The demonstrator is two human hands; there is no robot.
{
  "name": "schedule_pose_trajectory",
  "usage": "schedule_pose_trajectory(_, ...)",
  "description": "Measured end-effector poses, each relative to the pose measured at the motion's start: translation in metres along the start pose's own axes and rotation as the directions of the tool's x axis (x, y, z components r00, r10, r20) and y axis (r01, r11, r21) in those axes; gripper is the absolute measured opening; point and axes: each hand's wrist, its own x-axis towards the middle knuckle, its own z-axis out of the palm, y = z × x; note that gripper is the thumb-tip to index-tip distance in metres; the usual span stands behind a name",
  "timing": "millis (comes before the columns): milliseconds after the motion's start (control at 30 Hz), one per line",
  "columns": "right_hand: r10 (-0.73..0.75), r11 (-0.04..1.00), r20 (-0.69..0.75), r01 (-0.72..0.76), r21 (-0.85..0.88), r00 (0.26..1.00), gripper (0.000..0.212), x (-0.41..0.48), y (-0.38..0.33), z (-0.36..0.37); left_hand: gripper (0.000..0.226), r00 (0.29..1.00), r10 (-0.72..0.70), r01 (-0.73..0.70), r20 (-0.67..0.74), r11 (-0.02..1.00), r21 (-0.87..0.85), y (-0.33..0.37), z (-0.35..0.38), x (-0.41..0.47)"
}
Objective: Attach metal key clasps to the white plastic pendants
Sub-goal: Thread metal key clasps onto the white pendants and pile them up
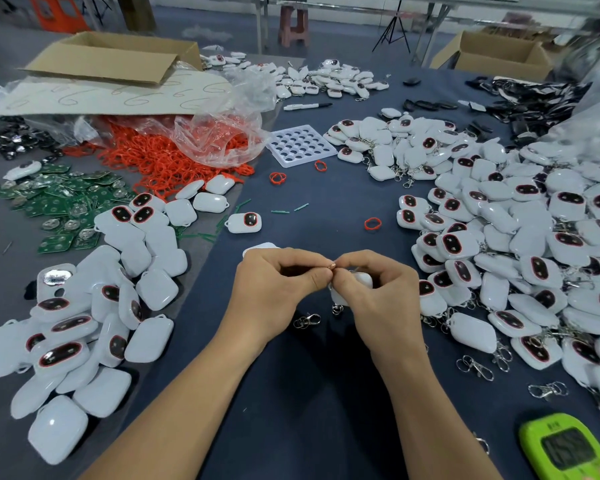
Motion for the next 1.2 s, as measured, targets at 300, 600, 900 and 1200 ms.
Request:
schedule_pose_trajectory(300, 0.027, 0.998, 0.053, -0.024, -0.058, 0.998, 0.014, -0.001, -0.002, 0.001, 0.032, 0.997, 0.072, -0.072, 0.01, 0.994, 0.08, 0.005, -0.001, -0.003)
schedule_pose_trajectory(600, 0.041, 0.996, 0.03, -0.038, -0.08, 0.999, 0.011, -0.002, -0.003, 0.001, 0.035, 0.996, 0.03, -0.015, -0.088, 0.986, 0.167, 0.007, -0.004, -0.004)
schedule_pose_trajectory(900, 0.015, 0.996, -0.026, -0.017, -0.085, 1.0, 0.021, -0.001, -0.002, 0.001, 0.034, 0.999, 0.03, -0.024, -0.044, 0.991, 0.132, 0.003, -0.008, -0.003)
schedule_pose_trajectory(1200, 0.021, 0.997, 0.005, -0.02, -0.077, 1.0, 0.023, 0.0, -0.001, 0.002, 0.011, 1.0, -0.006, 0.0, 0.028, 0.977, 0.214, 0.0, -0.013, 0.0)
